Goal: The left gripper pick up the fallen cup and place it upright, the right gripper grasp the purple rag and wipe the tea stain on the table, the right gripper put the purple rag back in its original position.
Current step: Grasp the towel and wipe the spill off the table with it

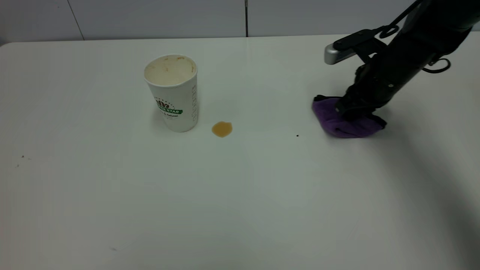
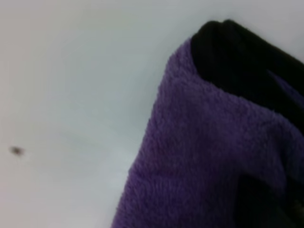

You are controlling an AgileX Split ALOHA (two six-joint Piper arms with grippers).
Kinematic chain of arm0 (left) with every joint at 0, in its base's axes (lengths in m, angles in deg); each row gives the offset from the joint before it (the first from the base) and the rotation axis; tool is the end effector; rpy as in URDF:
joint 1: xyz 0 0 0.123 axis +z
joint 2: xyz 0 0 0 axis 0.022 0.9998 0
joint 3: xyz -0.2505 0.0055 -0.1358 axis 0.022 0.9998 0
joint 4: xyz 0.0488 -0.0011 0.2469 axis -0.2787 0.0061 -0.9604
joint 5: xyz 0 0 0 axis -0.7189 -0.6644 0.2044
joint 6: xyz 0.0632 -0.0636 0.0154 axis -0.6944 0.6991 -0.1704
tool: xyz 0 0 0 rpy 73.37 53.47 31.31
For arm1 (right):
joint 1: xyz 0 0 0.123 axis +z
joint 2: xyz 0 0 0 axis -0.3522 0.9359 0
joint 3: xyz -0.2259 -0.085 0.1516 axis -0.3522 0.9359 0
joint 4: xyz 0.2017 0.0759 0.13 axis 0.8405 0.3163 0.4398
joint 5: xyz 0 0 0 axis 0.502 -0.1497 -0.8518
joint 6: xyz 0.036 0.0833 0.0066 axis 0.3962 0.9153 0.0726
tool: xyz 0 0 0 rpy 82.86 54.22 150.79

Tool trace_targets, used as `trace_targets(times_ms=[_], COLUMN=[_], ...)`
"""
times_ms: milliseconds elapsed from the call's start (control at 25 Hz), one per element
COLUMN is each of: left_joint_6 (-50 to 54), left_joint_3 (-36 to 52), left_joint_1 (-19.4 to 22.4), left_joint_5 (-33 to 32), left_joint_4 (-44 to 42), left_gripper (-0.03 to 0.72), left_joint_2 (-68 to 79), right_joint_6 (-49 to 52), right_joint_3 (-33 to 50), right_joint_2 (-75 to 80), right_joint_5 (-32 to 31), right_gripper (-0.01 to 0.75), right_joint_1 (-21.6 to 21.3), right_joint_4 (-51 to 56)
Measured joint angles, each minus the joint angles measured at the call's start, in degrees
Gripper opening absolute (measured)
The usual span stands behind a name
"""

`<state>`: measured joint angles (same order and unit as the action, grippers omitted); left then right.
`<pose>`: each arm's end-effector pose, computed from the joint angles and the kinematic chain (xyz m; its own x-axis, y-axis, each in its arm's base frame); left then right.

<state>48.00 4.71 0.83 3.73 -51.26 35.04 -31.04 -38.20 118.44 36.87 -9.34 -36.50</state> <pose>-0.0099 0.0060 0.2675 -0.5153 0.0225 -0.8567 -0.0385 0.9980 0.0493 0.4412 0.0994 -0.0087 -0.7483 -0.4908 -0.4463 -0.5297 0.8471 -0.0435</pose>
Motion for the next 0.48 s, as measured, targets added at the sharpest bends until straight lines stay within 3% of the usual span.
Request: trace_targets(times_ms=[200, 480], left_joint_6=[0.0, 0.0], left_joint_3=[0.0, 0.0], left_joint_1=[0.0, 0.0], left_joint_5=[0.0, 0.0], left_joint_4=[0.0, 0.0], left_gripper=[0.414, 0.414], left_joint_2=[0.0, 0.0], right_joint_6=[-1.1, -1.2], right_joint_3=[-4.5, -12.9], right_joint_2=[1.1, 5.1], right_joint_5=[-1.1, -4.1], right_gripper=[0.042, 0.042], right_joint_1=[6.0, 10.8], right_joint_4=[0.0, 1.4])
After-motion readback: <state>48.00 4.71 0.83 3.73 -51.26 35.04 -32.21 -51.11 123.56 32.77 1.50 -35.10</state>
